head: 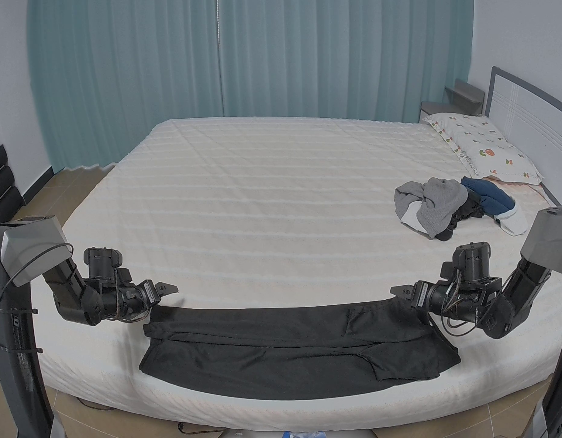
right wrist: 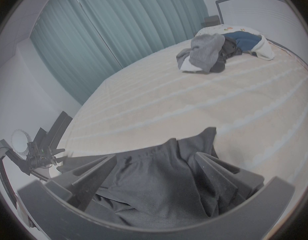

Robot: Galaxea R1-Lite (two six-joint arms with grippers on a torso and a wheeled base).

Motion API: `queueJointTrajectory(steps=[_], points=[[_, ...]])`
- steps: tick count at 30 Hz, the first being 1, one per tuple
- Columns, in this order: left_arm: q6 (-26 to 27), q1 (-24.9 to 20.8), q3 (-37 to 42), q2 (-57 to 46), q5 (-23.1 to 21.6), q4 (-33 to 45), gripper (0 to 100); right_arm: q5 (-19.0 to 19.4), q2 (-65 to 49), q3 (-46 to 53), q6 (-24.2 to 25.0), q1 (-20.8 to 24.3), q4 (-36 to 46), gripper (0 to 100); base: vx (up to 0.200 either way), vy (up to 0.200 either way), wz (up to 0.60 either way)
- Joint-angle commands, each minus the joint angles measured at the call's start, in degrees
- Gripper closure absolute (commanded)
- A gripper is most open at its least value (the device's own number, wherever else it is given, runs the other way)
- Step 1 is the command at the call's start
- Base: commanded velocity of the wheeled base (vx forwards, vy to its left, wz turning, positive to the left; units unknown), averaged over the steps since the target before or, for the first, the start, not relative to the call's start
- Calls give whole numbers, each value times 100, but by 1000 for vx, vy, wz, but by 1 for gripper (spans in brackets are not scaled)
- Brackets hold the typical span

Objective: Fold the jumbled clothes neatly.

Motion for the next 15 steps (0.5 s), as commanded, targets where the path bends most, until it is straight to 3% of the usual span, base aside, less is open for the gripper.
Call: queueJointTrajectory(steps=[1, 11, 12, 15], points=[[-3, -9, 0, 49, -1, -1, 0, 0, 449, 4, -19, 75, -22, 0, 0, 0, 0], [-3, -9, 8, 58, -1, -1, 0, 26, 642, 241, -28, 57, 13, 0, 0, 0, 0], [5, -9, 8, 58, -1, -1, 0, 26, 642, 294, -37, 48, -4, 100, 0, 0, 0], [-3, -9, 8, 58, -1, -1, 0, 26, 642, 312, -28, 40, -48, 100, 0, 0, 0]])
